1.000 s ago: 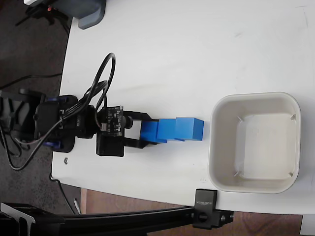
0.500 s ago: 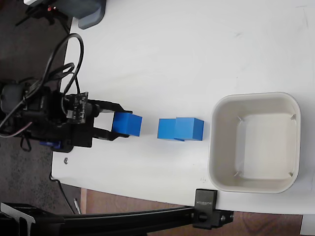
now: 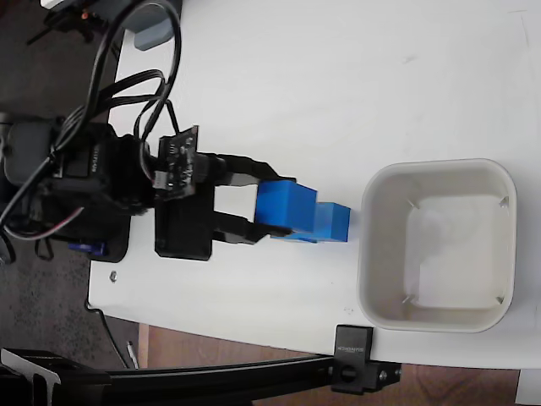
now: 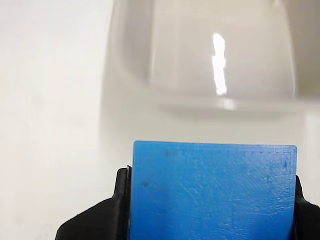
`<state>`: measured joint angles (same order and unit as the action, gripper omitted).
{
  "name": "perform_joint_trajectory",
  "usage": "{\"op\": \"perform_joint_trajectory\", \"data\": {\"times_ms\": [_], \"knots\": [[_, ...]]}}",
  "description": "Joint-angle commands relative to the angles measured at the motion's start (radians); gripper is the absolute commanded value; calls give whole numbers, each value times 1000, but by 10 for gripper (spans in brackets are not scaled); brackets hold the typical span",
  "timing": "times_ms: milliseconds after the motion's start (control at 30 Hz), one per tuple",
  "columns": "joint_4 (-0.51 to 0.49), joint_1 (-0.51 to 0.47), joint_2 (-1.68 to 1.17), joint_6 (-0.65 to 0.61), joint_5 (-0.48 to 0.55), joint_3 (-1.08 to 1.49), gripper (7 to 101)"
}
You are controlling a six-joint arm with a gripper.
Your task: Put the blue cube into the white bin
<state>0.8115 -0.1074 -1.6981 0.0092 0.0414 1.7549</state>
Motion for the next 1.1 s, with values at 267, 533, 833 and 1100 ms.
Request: {"op": "perform_joint_trajectory", "data": {"times_ms": [267, 533, 833, 1100], "knots": [[0, -72, 334, -37, 83, -465, 583], [91, -71, 523, -55, 121, -739, 973], [181, -75, 491, -97, 156, -735, 1000], [23, -74, 219, -84, 172, -341, 1000]]}}
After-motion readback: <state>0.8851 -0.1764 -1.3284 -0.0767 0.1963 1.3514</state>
